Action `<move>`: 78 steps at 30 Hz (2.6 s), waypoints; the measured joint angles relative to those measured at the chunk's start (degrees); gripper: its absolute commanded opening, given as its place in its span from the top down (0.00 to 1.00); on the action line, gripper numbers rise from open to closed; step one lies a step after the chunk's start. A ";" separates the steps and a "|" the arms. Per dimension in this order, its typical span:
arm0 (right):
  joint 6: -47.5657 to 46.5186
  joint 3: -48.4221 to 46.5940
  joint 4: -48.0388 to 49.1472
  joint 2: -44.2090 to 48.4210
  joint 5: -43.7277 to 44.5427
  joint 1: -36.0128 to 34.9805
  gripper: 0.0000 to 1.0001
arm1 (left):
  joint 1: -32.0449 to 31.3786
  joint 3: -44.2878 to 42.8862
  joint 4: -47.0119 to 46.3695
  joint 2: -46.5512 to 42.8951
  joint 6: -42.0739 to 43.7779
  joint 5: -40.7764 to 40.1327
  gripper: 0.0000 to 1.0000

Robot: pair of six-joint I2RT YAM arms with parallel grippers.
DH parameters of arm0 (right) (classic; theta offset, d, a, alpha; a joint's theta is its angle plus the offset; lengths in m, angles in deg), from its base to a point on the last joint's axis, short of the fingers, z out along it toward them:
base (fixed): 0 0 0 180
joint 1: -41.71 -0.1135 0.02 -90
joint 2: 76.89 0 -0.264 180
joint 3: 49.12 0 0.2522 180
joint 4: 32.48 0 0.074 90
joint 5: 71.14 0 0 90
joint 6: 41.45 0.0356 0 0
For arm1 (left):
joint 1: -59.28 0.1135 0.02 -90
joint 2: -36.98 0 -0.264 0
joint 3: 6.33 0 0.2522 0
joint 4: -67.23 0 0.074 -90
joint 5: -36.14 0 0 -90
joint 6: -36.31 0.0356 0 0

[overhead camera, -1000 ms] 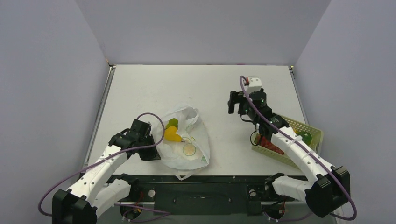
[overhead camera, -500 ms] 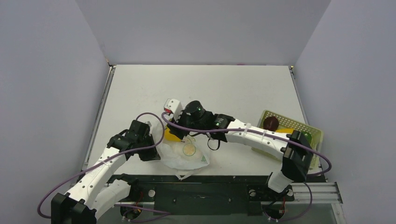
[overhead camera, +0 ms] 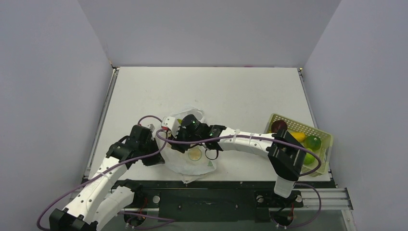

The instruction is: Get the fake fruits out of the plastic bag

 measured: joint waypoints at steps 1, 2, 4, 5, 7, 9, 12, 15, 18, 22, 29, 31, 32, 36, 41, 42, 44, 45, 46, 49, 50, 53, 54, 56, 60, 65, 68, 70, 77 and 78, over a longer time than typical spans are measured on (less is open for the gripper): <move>-0.04 0.17 0.42 -0.57 0.02 0.00 0.62 | 0.00 0.00 -0.04 -0.42 0.02 0.07 1.00; -0.02 0.46 1.22 -1.14 0.07 0.15 0.62 | 0.00 0.00 -0.13 -0.94 0.02 0.11 1.00; 0.11 1.20 2.60 -2.29 0.63 0.39 0.61 | 0.00 -0.04 -0.33 -1.84 0.04 0.31 1.00; 0.13 1.49 2.91 -2.54 1.57 0.48 0.60 | 0.00 -0.07 -0.35 -2.08 0.04 0.31 1.00; -0.02 2.49 3.72 -2.67 5.16 0.72 0.58 | 0.00 -0.09 -0.33 -2.16 0.04 0.33 1.00; -0.42 3.26 4.22 -2.62 11.65 1.09 0.56 | 0.00 -0.09 -0.35 -2.05 0.07 0.37 1.00; -0.94 3.76 4.26 -2.62 24.37 2.29 0.55 | 0.00 -0.09 -0.42 -2.01 0.20 0.50 1.00; -0.96 3.76 4.33 -2.58 34.86 5.42 0.56 | 0.00 -0.09 -0.42 -2.01 0.22 0.48 1.00; -0.96 3.76 4.02 -2.32 39.58 10.56 0.55 | 0.00 -0.09 -0.42 -2.08 0.22 0.48 1.00; -2.54 3.78 3.32 -1.27 35.60 14.21 0.46 | 0.00 -0.15 -0.42 -2.16 0.22 0.48 1.00; -3.41 7.28 7.28 1.27 18.64 6.88 0.35 | 0.00 -0.72 -0.37 -1.44 1.07 0.72 1.00; -2.60 8.57 8.52 1.31 15.32 4.66 0.32 | 0.00 -1.97 -0.39 -0.66 1.57 0.98 1.00; -2.01 9.14 9.03 1.31 14.12 3.96 0.30 | 0.00 -2.67 -0.46 -0.17 1.79 1.05 1.00; 0.74 10.34 11.74 1.20 12.87 4.09 0.26 | 0.00 -4.61 -1.29 1.75 2.84 1.40 1.00; 3.63 10.32 17.51 -1.11 13.11 6.03 0.18 | 0.00 -5.14 -2.10 3.91 3.50 1.81 1.00; 3.89 10.29 18.40 -1.92 13.11 6.32 0.17 | 0.00 -5.14 -2.08 4.17 3.63 1.92 1.00; 4.35 10.27 19.69 -3.61 13.03 6.82 0.16 | 0.00 -5.14 -2.08 4.39 3.96 2.08 1.00; 4.57 10.25 20.41 -4.52 12.85 7.06 0.16 | 0.00 -5.14 -2.08 4.39 4.11 2.23 1.00; 4.76 10.12 20.98 -5.46 12.76 7.26 0.16 | 0.00 -5.14 -2.08 4.39 4.28 2.40 1.00; 5.25 9.46 22.21 -8.15 12.50 7.52 0.16 | 0.00 -5.14 -2.05 4.50 4.63 2.89 1.00; 5.49 9.07 22.67 -8.96 12.33 7.58 0.16 | 0.00 -5.14 -2.05 4.59 4.81 3.06 1.00; 6.67 7.32 23.71 -11.19 11.04 7.78 0.16 | 0.00 -5.14 -2.05 5.03 5.38 3.65 1.00; 7.08 6.58 24.09 -11.96 10.49 7.78 0.17 | 0.00 -5.14 -2.05 5.25 5.60 3.87 1.00; 8.07 4.98 25.07 -13.51 9.86 7.78 0.20 | 0.00 -5.14 -2.05 5.73 5.92 4.24 1.00; 9.53 3.08 25.81 -15.61 9.42 7.76 0.31 | 0.00 -5.14 -2.05 6.49 6.05 4.37 1.00; 10.38 2.80 25.62 -15.80 9.42 7.82 0.57 | 0.00 -5.14 -2.05 7.15 6.16 4.37 1.00; 10.84 2.80 25.27 -15.76 9.11 8.11 0.70 | 0.00 -5.14 -2.05 7.80 6.14 4.37 1.00; 11.02 2.80 24.87 -15.61 8.85 8.28 0.81 | 0.00 -5.14 -2.05 8.35 6.08 4.37 1.00; 10.95 3.52 19.82 -11.39 7.15 8.66 1.00 | 0.00 -5.11 -2.23 8.92 4.96 4.31 1.00; 10.97 4.00 19.15 -9.97 6.82 8.76 1.00 | 0.00 -5.09 -2.36 8.92 4.68 4.11 1.00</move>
